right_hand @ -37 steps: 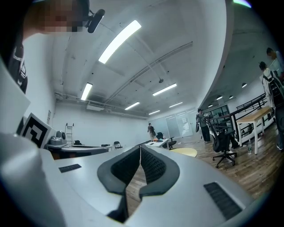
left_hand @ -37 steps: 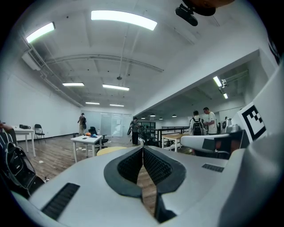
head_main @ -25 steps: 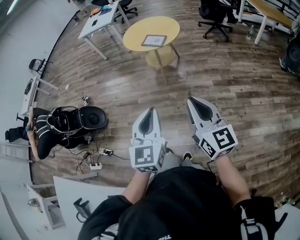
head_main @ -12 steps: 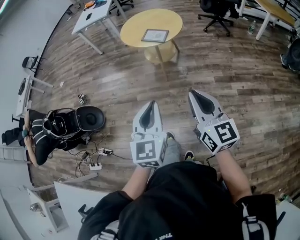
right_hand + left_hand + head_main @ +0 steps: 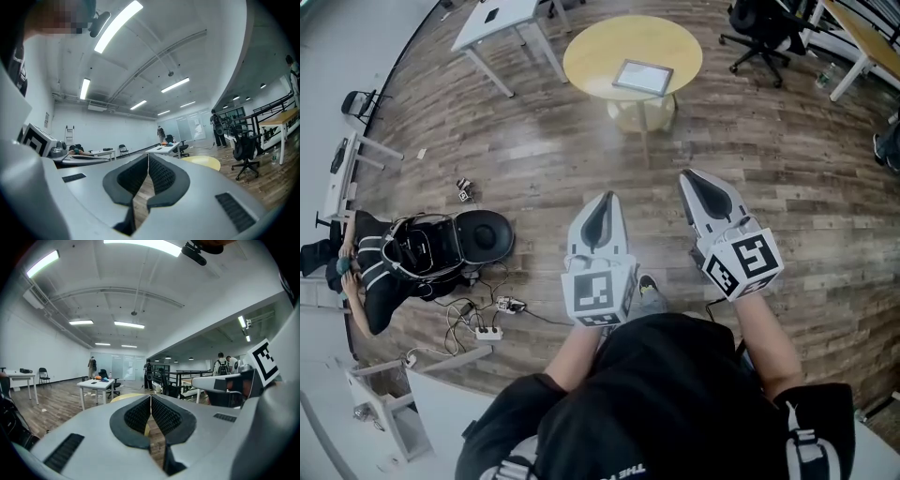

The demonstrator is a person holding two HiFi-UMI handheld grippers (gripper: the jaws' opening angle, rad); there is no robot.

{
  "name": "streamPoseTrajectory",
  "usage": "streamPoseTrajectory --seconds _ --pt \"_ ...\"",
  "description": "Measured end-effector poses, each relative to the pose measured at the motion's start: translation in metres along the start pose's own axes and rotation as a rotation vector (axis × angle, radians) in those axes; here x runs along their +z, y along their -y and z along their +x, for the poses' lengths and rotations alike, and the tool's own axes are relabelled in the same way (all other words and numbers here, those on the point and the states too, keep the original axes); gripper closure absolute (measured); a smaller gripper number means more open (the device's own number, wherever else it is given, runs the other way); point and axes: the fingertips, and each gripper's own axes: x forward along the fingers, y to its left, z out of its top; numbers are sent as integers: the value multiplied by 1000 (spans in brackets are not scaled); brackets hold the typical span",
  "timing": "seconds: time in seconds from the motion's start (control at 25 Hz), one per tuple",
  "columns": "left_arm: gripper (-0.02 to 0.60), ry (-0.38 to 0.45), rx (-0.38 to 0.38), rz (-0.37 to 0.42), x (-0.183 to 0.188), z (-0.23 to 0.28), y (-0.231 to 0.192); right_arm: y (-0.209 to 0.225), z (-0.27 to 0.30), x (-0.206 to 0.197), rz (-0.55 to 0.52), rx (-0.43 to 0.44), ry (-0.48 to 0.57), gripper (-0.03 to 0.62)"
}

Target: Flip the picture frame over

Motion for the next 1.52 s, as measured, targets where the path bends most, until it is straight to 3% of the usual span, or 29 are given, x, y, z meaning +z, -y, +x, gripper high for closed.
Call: streamPoseTrajectory --seconds 0.28,0.64,1.24,1.52 --pt "557 14 -10 -20 1 43 -42 7 60 -10 -3 -3 -34 574" --pt "557 -4 -40 -14 1 110 -44 63 95 -10 11 -54 -39 574" --pt "557 25 -5 14 40 308 -49 234 211 27 -22 -16 14 574" --pt "558 1 18 26 46 362 -43 300 236 37 21 -45 32 574"
